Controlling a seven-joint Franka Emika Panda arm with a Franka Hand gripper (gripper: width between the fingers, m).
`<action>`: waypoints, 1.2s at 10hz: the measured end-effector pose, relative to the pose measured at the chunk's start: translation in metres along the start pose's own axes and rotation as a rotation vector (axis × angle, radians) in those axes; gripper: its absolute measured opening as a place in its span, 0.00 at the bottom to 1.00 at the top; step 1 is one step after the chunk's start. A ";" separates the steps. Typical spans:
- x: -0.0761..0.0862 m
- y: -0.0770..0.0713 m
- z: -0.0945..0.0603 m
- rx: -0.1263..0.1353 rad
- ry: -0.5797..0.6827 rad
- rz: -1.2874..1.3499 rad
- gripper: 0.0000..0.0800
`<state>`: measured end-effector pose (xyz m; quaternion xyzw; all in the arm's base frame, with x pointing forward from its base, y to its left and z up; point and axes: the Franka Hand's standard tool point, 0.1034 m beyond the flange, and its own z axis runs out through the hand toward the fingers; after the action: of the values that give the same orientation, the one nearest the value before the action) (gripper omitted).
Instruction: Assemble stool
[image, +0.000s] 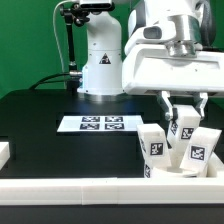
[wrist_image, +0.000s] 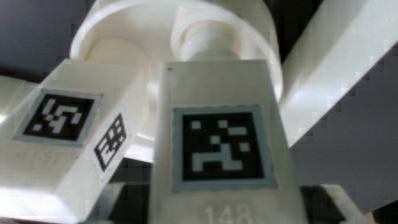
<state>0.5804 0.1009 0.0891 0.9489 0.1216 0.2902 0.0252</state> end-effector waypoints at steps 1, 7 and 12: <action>0.000 0.000 0.001 0.002 -0.013 -0.002 0.42; 0.006 0.002 -0.006 0.006 -0.022 -0.021 0.81; 0.013 0.017 -0.024 0.023 -0.125 0.007 0.81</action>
Offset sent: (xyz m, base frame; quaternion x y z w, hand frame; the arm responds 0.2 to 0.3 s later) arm 0.0000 0.0000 0.0000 0.0000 0.0000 0.0000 1.0000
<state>0.5816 0.0868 0.1183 0.9658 0.1199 0.2290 0.0208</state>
